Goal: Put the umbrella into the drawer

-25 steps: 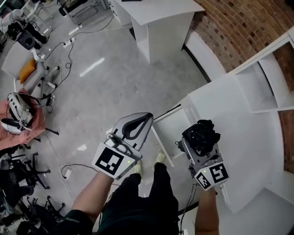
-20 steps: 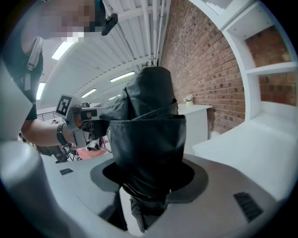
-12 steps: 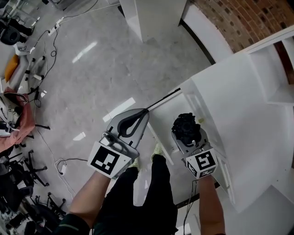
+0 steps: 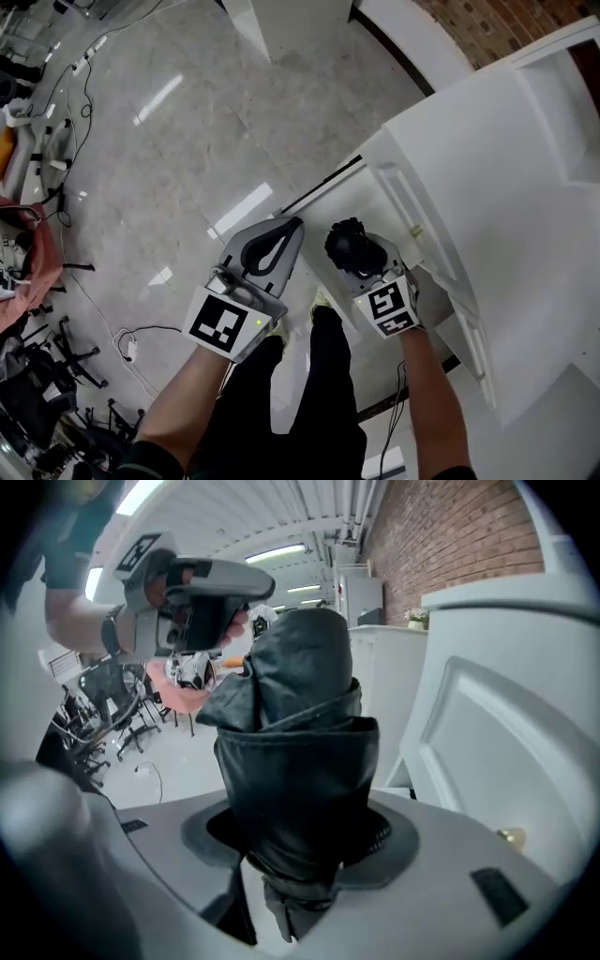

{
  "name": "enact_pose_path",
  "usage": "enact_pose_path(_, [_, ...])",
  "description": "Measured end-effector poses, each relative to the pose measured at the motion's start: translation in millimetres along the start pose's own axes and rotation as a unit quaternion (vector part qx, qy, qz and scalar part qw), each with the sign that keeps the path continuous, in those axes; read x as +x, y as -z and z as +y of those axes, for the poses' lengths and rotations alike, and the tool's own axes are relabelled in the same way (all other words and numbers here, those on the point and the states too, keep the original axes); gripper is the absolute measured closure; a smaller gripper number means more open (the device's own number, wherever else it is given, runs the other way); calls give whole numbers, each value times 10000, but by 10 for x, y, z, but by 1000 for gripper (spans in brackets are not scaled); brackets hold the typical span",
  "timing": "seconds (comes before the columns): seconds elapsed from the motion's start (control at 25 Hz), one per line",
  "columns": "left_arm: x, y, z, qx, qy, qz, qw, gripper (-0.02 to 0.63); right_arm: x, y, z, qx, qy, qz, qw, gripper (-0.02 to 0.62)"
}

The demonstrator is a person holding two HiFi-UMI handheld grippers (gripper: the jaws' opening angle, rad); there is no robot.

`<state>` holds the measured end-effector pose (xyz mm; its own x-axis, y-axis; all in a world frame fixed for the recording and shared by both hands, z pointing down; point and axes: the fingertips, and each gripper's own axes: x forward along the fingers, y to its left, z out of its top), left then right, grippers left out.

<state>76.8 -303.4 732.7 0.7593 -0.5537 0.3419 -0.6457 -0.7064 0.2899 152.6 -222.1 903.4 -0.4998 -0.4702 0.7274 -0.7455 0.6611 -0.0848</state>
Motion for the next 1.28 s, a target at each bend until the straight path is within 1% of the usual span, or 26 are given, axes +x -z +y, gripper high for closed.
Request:
enact_pose_path(0.08, [33, 112, 9, 11, 9, 80, 10000, 598, 145, 159, -40, -208, 17, 272, 9994, 362])
enact_pose_path(0.24, [98, 270, 49, 27, 21, 185, 9998, 598, 386, 426, -31, -619, -23, 658, 9959, 362])
enact_pose_path(0.4, [141, 385, 94, -9, 14, 238, 9997, 598, 614, 683, -27, -1159, 35, 1125, 9869, 362])
enact_pose_path(0.48, [158, 456, 106, -24, 27, 279, 9996, 598, 720, 821, -37, -1329, 65, 1341, 9820, 362])
enact_pose_path(0.72, [214, 610, 122, -67, 34, 353, 9993, 598, 1036, 1205, -60, -1228, -32, 1811, 9758, 362])
enact_pose_path(1.0, [259, 765, 176, -120, -1, 427, 9990, 598, 1483, 1523, -57, -1486, -286, 2412, 9586, 358])
enact_pose_path(1.28, [323, 853, 218, -200, -37, 451, 9988, 598, 1613, 1684, -9, -1345, -486, 2619, 9544, 336])
